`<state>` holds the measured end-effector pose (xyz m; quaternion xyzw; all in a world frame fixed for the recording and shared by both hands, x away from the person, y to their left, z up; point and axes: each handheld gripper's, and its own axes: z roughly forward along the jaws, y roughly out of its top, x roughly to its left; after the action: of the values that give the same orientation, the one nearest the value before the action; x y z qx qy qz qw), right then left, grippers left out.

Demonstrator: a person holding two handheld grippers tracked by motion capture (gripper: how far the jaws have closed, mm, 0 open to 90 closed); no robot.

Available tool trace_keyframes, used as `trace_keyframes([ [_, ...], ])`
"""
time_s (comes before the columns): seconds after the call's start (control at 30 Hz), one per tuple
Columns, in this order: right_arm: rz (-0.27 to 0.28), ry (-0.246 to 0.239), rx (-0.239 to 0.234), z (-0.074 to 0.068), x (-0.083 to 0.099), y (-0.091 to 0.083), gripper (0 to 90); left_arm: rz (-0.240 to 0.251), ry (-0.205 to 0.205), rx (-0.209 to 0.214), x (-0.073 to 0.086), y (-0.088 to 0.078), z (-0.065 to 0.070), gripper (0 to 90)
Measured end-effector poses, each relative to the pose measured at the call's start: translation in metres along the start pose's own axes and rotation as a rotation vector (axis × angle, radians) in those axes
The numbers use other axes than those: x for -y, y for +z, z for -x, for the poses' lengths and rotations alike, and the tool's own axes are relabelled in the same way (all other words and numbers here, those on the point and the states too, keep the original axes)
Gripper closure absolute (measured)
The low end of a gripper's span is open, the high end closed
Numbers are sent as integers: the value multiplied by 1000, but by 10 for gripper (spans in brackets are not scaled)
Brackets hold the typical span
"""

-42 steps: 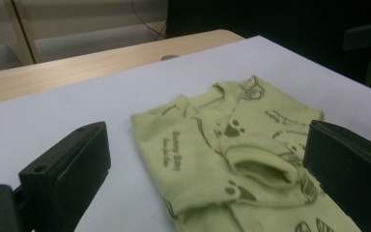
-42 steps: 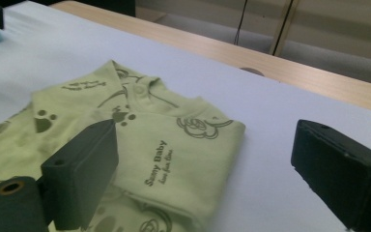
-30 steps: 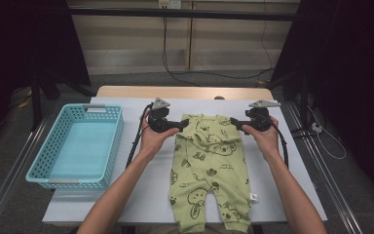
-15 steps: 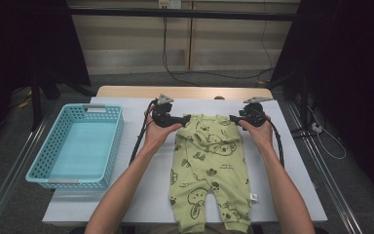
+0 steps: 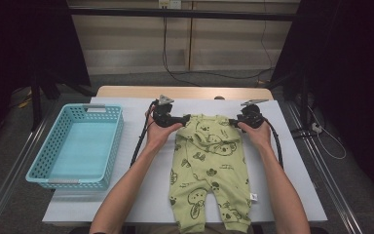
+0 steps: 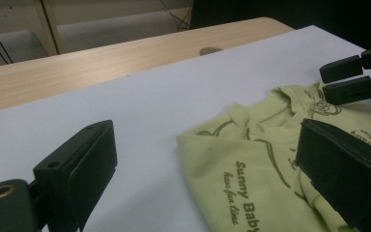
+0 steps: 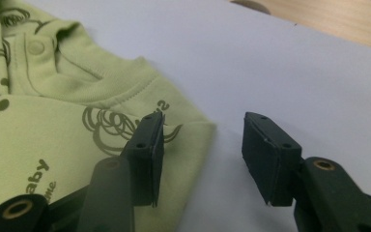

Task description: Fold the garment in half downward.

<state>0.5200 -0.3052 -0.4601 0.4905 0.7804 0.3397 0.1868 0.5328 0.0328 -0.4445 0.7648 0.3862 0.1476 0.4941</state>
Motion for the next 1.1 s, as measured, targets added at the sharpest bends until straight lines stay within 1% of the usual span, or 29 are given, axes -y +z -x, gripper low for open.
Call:
trace_keyframes([
  [0.03,6,8,-8,-1,0,1,512,-1,-11,-1,0,1,0,80],
  [0.07,12,9,-9,-1,0,2,526,-15,-13,-2,1,0,-2,95],
  [0.1,12,14,-8,-1,-1,3,552,-4,-10,-8,1,1,-3,114],
  [0.13,9,25,-16,-1,-1,3,577,-5,-17,-18,1,1,-3,116],
  [0.17,8,27,-22,-2,-2,4,611,-14,-6,-12,1,1,-5,115],
  [0.2,4,36,-34,-2,-2,4,669,-11,-14,-16,2,1,-5,115],
  [0.23,5,38,-37,-2,-3,4,702,-9,-18,-15,2,2,-6,118],
  [0.3,7,31,-35,-2,-4,5,752,-32,-6,-15,1,3,-7,136],
  [0.33,8,35,-28,-2,-4,4,793,-34,-14,-16,1,5,-7,154],
  [0.37,7,45,-30,-2,-3,3,824,-43,-10,-16,1,6,-8,171],
  [0.4,2,53,-30,-1,-3,3,853,-87,34,-11,0,6,-12,180],
  [0.43,8,55,-32,0,-2,3,869,-62,-6,-18,1,9,-9,198],
  [0.47,14,46,-34,1,-2,3,877,-57,-15,-12,1,10,-10,238],
  [0.5,12,50,-31,0,-2,3,882,-65,-12,-10,1,11,-10,268],
  [0.53,14,39,-22,-1,-3,3,885,-75,-14,-10,1,12,-11,282],
  [0.57,12,38,-21,-1,-3,3,886,-84,-12,-19,1,13,-11,308],
  [0.6,14,40,-17,-2,-3,3,886,-75,-22,-21,2,14,-11,341],
  [0.67,10,44,-13,-3,-3,2,887,-98,-29,-19,2,17,-13,367],
  [0.7,13,34,-9,-3,-3,3,887,-114,-22,-23,2,18,-15,392],
  [0.73,13,28,-8,-3,-3,3,888,-108,-27,-27,3,20,-14,418],
  [0.8,14,34,-1,-4,-3,3,888,-117,-17,-6,2,23,-13,454],
  [0.83,17,34,0,-4,-3,3,888,-120,-16,-8,2,25,-10,466],
  [0.87,18,36,-1,-4,-3,3,888,-166,50,-8,1,25,-13,476],
  [0.93,17,39,2,-4,-2,3,887,-162,28,5,1,28,-13,519],
  [0.97,16,39,2,-5,-2,3,887,-132,-10,9,2,31,-10,537],
  [1.0,18,36,3,-5,-2,3,888,-164,4,22,2,33,-10,540],
  [1.03,19,33,6,-5,-2,3,887,-172,4,17,4,36,-7,545],
  [1.07,18,31,6,-5,-2,3,887,-191,32,12,3,37,-6,555],
  [1.1,15,31,6,-5,-3,3,888,-211,62,16,3,37,-6,568],
])
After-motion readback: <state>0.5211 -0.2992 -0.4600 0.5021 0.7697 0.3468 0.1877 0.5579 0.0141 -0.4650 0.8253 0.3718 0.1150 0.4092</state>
